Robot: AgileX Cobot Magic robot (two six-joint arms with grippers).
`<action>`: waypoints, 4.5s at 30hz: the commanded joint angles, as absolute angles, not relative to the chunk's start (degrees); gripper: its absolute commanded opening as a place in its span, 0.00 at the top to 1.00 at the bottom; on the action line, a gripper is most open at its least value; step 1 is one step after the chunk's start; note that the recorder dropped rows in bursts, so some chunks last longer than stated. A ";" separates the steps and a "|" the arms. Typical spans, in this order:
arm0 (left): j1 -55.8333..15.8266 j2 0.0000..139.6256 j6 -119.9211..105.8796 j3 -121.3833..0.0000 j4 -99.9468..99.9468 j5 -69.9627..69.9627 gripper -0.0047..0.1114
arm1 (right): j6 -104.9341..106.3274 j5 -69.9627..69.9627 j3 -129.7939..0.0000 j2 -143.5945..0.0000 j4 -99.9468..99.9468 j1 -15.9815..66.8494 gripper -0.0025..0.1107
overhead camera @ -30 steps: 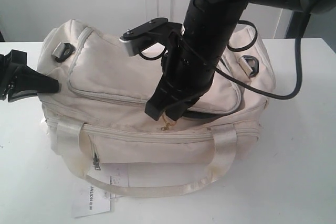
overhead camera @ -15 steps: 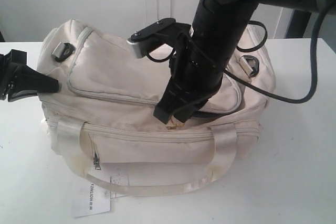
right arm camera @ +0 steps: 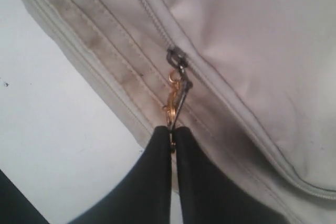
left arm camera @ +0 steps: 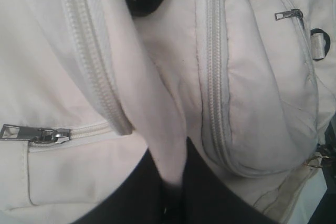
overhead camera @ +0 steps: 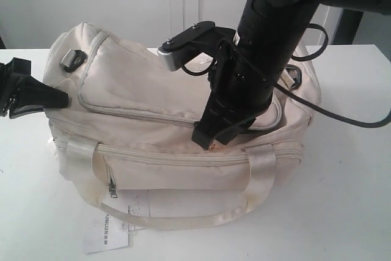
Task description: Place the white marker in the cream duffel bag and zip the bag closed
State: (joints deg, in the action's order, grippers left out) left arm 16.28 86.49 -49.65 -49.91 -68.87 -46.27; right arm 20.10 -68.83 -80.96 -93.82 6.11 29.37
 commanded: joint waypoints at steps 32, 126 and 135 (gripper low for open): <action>16.51 86.05 -50.34 -49.83 -70.57 -46.53 0.96 | 20.81 -69.96 -80.54 -91.47 2.57 21.11 0.98; -19.23 78.86 -74.80 -60.14 -64.95 -40.39 0.31 | 31.08 -69.96 -80.54 -91.47 10.31 15.97 0.98; -24.01 88.42 -76.69 -62.98 -64.71 -34.03 0.31 | 35.50 -69.96 -80.54 -90.11 16.39 15.83 0.98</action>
